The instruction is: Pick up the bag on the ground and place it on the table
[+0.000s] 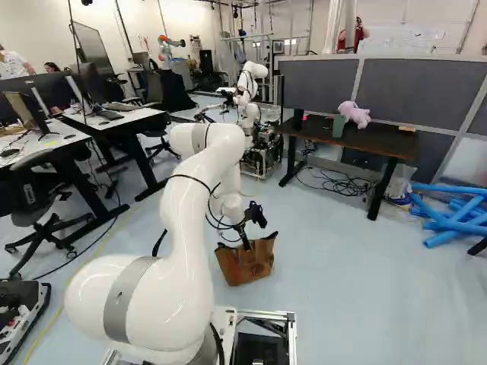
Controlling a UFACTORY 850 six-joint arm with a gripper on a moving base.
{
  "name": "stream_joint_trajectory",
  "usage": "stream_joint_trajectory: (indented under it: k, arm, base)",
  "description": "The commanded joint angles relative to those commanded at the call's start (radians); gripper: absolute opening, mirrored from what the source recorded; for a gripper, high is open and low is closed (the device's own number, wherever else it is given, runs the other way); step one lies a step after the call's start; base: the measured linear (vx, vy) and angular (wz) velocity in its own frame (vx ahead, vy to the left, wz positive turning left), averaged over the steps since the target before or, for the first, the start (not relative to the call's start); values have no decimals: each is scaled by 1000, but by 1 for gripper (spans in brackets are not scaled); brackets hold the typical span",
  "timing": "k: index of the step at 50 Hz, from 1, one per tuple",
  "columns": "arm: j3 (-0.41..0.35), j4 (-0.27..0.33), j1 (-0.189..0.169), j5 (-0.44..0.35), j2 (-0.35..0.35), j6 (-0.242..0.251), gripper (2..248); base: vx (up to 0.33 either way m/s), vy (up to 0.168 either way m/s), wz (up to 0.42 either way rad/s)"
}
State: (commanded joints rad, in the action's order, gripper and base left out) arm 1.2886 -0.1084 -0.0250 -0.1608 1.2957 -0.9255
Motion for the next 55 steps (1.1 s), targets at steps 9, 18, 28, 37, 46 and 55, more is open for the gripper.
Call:
stream_joint_trajectory:
  k: [9, 18, 28, 37, 46, 55]
  arm:
    - [41, 0, -4, 14, 38, 0, 247]
    - [84, 0, -7, 24, 76, 0, 247]
    - [134, 0, -8, 35, 119, 0, 247]
    - [177, 0, -7, 38, 157, 0, 247]
    - [213, 0, -7, 38, 192, 0, 247]
    - [226, 0, -7, 38, 205, 0, 247]
  base:
    - [0, 0, 0]
    - [0, 0, 0]
    - [0, 0, 0]
    - [0, 0, 0]
    - [0, 0, 0]
    - [0, 0, 0]
